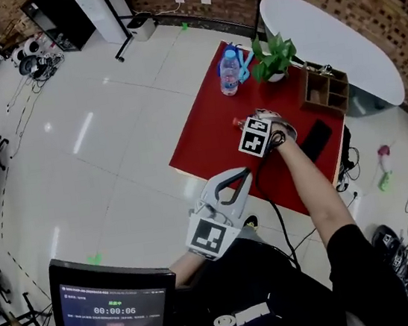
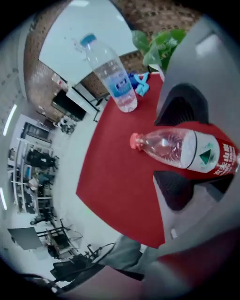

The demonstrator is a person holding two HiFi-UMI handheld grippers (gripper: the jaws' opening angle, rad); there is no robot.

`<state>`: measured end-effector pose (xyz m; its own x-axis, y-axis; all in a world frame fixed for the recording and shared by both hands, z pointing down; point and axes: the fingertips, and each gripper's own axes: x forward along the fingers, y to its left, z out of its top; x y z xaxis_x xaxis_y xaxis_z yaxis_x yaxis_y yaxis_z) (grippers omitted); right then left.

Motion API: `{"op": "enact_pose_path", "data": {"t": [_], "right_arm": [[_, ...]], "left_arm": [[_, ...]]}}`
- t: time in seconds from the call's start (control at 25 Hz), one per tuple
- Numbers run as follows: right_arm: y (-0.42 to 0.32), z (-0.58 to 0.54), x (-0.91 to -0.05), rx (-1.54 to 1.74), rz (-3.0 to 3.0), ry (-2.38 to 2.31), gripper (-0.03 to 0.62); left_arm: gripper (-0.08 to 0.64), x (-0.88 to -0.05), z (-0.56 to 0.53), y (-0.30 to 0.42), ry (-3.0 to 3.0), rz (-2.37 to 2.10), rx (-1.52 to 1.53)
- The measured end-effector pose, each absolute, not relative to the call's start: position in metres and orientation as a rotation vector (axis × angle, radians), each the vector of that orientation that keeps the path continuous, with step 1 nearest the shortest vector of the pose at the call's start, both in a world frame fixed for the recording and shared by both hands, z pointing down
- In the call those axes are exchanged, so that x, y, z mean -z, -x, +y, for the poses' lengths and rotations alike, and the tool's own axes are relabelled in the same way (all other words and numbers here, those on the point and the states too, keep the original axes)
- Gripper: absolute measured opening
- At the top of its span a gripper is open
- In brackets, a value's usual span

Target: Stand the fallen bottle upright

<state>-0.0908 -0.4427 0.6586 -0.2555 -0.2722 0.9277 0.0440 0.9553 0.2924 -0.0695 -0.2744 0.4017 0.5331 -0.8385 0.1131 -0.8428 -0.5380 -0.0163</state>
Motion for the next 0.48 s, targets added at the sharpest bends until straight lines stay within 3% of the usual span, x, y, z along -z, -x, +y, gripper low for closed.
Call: {"op": "enact_pose_path", "data": {"t": [0.2,0.48], "right_arm": [[0.094,-0.45,-0.687,0.422,-1.686,-0.173,0.282],[0.083,-0.448,-0.645,0.297,-1.868,-0.314,0.272]], "left_arm": [[0.0,-0.399,-0.267,0.103,-2.647,-1.598,-0.147],[-0.002,-0.396,-0.263,0.104,-2.637,-1.598,-0.108]]}}
